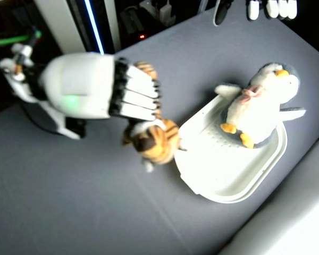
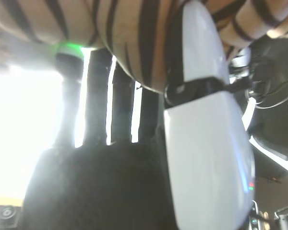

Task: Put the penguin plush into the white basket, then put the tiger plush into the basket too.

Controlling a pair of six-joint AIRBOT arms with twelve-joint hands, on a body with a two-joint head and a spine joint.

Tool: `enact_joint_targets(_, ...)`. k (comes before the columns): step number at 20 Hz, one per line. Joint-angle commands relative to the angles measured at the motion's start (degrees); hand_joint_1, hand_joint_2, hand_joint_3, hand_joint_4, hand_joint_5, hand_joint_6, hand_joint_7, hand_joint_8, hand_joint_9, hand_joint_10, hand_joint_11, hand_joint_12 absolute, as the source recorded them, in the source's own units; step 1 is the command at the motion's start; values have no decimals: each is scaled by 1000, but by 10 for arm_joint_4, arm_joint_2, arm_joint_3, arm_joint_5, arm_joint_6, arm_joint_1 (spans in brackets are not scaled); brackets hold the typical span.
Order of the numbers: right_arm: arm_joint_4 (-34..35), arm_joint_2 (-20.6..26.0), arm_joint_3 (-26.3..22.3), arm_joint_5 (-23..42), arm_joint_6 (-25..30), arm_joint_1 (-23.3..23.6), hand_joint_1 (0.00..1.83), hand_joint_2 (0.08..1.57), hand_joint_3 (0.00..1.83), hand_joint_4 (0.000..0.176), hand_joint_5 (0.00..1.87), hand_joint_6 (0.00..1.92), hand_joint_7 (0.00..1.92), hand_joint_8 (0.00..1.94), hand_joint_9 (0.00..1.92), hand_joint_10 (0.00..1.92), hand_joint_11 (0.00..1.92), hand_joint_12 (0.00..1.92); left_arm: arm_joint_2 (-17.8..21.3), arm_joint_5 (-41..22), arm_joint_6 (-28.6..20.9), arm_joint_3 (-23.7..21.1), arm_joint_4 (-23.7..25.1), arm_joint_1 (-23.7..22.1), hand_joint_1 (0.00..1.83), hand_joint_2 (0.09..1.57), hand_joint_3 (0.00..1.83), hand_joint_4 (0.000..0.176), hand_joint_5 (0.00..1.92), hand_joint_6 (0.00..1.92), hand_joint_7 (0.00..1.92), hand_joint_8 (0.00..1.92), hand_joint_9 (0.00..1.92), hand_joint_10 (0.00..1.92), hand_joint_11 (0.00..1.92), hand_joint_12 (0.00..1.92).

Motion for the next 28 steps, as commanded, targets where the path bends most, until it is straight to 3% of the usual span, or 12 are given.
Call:
enact_joint_targets(1,17,-7,14,38,1,24,1246,1112,0,0,1120,778,865,1131,913,646,611,1268,-4,-73,-2,3,-4,-3,761,949,0,113,211,0,161,3,110,5,0,296)
enact_joint_targets(7,-31,-90,106,-114,-1,137,1341,1132,0,0,1068,872,818,1212,806,1228,571,1304,-15,-72,-7,9,-1,-2,821,938,0,85,221,1,180,2,126,3,0,411)
enact_joint_targets(9,-28,-95,115,-126,-1,138,1041,994,0,9,575,133,563,200,528,335,273,984,-18,-72,-10,12,0,-2,810,935,0,96,218,2,174,2,116,2,0,400)
enact_joint_targets(10,-27,-95,114,-127,-1,138,782,931,0,110,226,26,271,46,207,92,54,453,-18,-74,-11,12,0,-2,804,943,1,97,214,0,172,1,114,1,0,379)
enact_joint_targets(11,-27,-95,110,-128,-1,138,486,952,4,163,44,4,53,8,41,18,10,90,-18,-75,-12,12,0,-1,822,943,1,89,215,0,171,0,112,0,0,330)
enact_joint_targets(13,-27,-95,98,-127,-1,138,280,981,15,175,1,0,1,0,1,0,0,3,-19,-76,-13,11,-1,0,817,947,2,89,203,0,166,0,107,0,0,315)
enact_joint_targets(17,-19,-61,69,-89,16,113,314,980,6,176,0,0,0,0,0,0,0,0,-19,-90,-21,10,-13,11,828,937,0,72,205,1,160,1,100,0,0,333)
enact_joint_targets(19,16,-34,45,-9,48,55,318,990,8,176,0,0,0,0,0,0,0,0,-17,-106,-26,8,-21,20,821,938,0,96,182,2,142,1,99,3,0,338)
enact_joint_targets(23,105,18,-29,197,62,-77,261,1030,0,176,0,0,0,0,0,0,0,0,-17,-148,-38,5,-39,42,935,986,8,96,87,0,26,0,12,0,0,100)
enact_joint_targets(24,119,26,-43,233,62,-99,311,979,0,176,0,0,0,0,0,0,0,0,-17,-156,-43,5,-41,46,908,987,5,124,51,0,5,0,2,0,0,94)
enact_joint_targets(27,154,37,-68,323,63,-157,191,1027,4,48,28,2,81,8,39,6,63,34,-19,-193,-64,5,-48,59,901,978,0,175,18,2,3,1,0,0,0,68)
enact_joint_targets(28,165,40,-76,351,64,-174,135,1098,7,50,86,6,152,9,105,11,129,62,-21,-214,-79,7,-55,68,816,975,0,172,3,0,4,1,3,1,18,74)
